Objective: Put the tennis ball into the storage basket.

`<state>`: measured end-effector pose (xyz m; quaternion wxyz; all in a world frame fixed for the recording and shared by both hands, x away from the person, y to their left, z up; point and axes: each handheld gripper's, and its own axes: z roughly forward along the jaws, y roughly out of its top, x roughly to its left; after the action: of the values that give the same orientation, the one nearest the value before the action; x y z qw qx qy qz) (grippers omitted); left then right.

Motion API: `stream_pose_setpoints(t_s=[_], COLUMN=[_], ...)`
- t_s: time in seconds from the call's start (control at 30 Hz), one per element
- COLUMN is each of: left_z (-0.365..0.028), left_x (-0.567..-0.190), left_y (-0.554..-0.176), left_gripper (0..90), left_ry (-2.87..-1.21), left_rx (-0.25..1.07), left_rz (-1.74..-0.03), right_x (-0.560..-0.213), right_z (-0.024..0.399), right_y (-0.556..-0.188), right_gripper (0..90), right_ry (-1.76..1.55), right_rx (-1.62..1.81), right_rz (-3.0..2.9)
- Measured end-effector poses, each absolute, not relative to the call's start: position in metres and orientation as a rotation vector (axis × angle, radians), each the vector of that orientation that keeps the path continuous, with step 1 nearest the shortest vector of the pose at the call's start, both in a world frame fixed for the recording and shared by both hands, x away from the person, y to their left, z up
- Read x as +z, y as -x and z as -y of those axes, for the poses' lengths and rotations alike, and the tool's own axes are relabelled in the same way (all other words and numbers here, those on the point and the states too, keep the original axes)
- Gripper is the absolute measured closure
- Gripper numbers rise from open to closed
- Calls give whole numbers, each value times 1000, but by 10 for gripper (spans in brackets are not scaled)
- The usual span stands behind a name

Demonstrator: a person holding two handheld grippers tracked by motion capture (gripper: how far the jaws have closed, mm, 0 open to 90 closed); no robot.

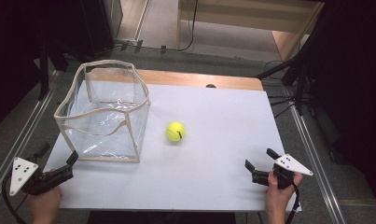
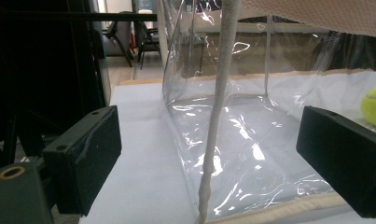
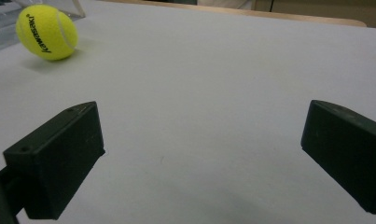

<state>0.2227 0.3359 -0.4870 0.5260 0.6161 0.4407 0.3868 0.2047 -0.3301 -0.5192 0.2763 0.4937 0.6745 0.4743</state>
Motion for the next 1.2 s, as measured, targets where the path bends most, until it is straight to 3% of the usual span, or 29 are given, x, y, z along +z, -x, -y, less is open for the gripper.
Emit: stream_pose_setpoints(t_s=[0.47,1.2], left_z=[-331,-329], left_x=[-487,-488], left_y=[-222,-221], left_gripper=[69,69], left_ry=[-1500,-1515], left_rx=[954,965], left_rz=[-1044,-1043], right_x=[-498,-447], right_z=[316,280], right_y=[-213,-260], right_gripper=[0,0], right_ry=[-1333,-1218], right_rx=[1220,1196], right_rz=[-1897,-2050])
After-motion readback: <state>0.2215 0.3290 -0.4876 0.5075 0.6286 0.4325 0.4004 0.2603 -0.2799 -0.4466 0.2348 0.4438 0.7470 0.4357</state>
